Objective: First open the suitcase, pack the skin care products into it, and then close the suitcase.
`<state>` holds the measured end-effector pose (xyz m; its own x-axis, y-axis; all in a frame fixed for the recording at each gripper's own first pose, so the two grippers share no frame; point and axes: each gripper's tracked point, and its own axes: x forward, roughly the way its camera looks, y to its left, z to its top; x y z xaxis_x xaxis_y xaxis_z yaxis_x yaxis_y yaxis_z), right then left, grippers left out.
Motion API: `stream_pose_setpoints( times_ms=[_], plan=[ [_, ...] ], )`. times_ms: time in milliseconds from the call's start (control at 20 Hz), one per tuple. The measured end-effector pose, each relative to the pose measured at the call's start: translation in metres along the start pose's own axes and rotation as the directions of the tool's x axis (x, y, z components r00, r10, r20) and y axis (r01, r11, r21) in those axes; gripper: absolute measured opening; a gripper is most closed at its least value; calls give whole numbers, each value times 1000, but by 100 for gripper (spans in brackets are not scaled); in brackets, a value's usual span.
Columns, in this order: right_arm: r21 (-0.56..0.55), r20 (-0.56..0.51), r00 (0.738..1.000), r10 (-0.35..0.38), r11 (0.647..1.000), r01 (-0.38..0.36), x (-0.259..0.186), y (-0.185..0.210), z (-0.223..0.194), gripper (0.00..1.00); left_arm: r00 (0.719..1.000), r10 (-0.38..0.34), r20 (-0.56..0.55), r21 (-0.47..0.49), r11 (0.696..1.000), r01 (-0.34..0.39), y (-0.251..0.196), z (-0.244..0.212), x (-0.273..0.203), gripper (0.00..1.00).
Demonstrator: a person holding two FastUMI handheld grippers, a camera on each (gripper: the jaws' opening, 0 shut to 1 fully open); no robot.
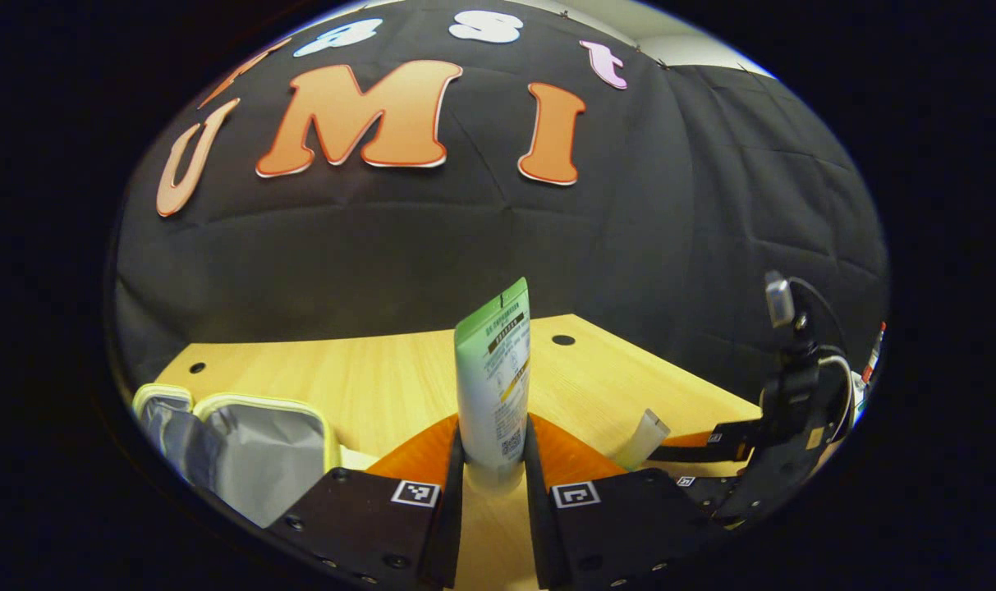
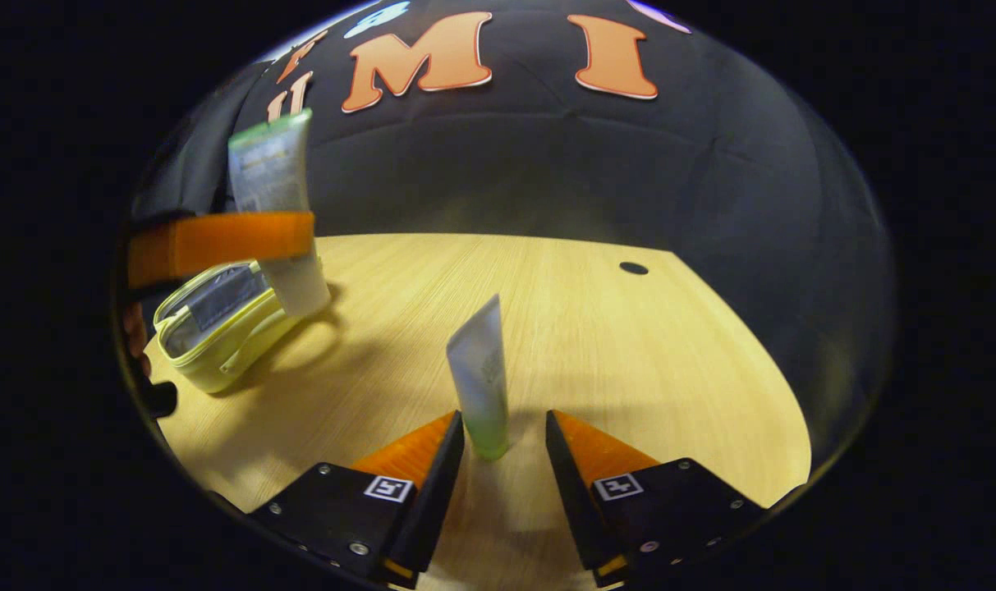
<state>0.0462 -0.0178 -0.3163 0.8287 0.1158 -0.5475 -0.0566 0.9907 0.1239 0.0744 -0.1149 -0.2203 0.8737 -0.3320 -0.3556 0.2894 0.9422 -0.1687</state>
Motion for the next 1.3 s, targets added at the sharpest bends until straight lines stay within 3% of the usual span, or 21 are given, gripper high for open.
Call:
stream_pose_setpoints(
  times_ms=[150, 200, 250, 300, 700, 1000, 1300],
  plan=[
    [27, 25, 1000, 2, 1000, -2, 6, 5, 9, 51, 998, 57, 22, 19, 998, -57, 23, 14, -24, 35],
    [56, 26, 1000, 14, 998, -16, 10, 8, 12, 35, 997, 73, 20, 26, 997, -74, 31, 17, -32, 35],
    [82, 25, 999, 28, 996, -30, 4, 15, 15, 39, 995, 95, 26, 28, 995, -95, 39, 21, -40, 35],
    [91, 29, 999, 36, 995, -39, 1, 20, 20, 34, 994, 105, 24, 21, 994, -106, 48, 25, -48, 35],
    [15, 72, 993, 92, 996, -93, -57, 67, 87, 33, 979, 206, 7, -47, 978, -205, 116, 47, -105, 35],
    [-36, 24, 993, 116, 993, -115, -83, 120, 103, 33, 972, 216, -91, -47, 974, -220, 180, 34, -141, 35],
    [-59, 29, 991, 131, 990, -130, -92, 172, 121, 33, 955, 204, -214, -71, 972, -224, 236, -9, -155, 36]
  ],
)
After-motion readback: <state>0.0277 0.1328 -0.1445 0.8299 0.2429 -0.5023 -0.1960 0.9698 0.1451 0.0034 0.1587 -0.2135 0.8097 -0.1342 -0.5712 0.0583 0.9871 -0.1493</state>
